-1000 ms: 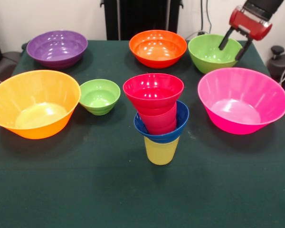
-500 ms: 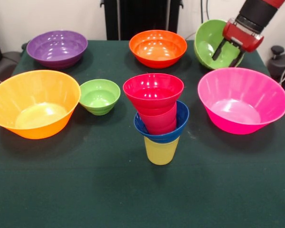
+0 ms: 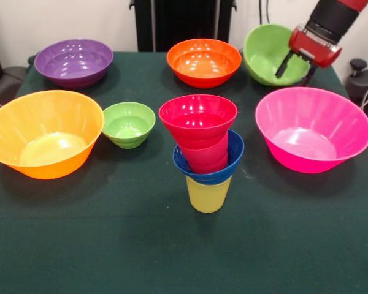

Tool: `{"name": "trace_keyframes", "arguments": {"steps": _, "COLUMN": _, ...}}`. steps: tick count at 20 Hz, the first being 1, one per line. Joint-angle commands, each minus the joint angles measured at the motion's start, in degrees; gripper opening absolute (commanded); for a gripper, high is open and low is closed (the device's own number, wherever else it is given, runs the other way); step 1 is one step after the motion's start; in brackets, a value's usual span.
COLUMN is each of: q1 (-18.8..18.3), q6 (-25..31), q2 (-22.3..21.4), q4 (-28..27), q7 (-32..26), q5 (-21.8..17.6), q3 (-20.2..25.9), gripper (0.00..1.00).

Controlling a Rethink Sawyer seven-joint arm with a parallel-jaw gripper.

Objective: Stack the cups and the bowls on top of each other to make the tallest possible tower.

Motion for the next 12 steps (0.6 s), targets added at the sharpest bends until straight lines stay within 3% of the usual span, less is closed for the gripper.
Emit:
{"name": "trace_keyframes", "arguments": {"steps": 1, "q1": 0.74, "q6": 8.08, "q2": -6.18, "q4": -1.01, "q7": 2.16, "q5": -2.88, "q3": 6.13, "gripper": 1.0}}
{"name": "trace_keyframes", "arguments": {"steps": 4, "q1": 0.42, "q6": 8.71, "q2": -7.28, "q4": -0.86, "q7": 2.24, "q5": -2.94, "q3": 6.61, "gripper": 1.0}}
{"name": "trace_keyframes", "arguments": {"steps": 12, "q1": 0.37, "q6": 5.29, "q2": -4.84, "q4": 0.71, "q7": 2.85, "q5": -3.47, "q3": 7.13, "gripper": 1.0}}
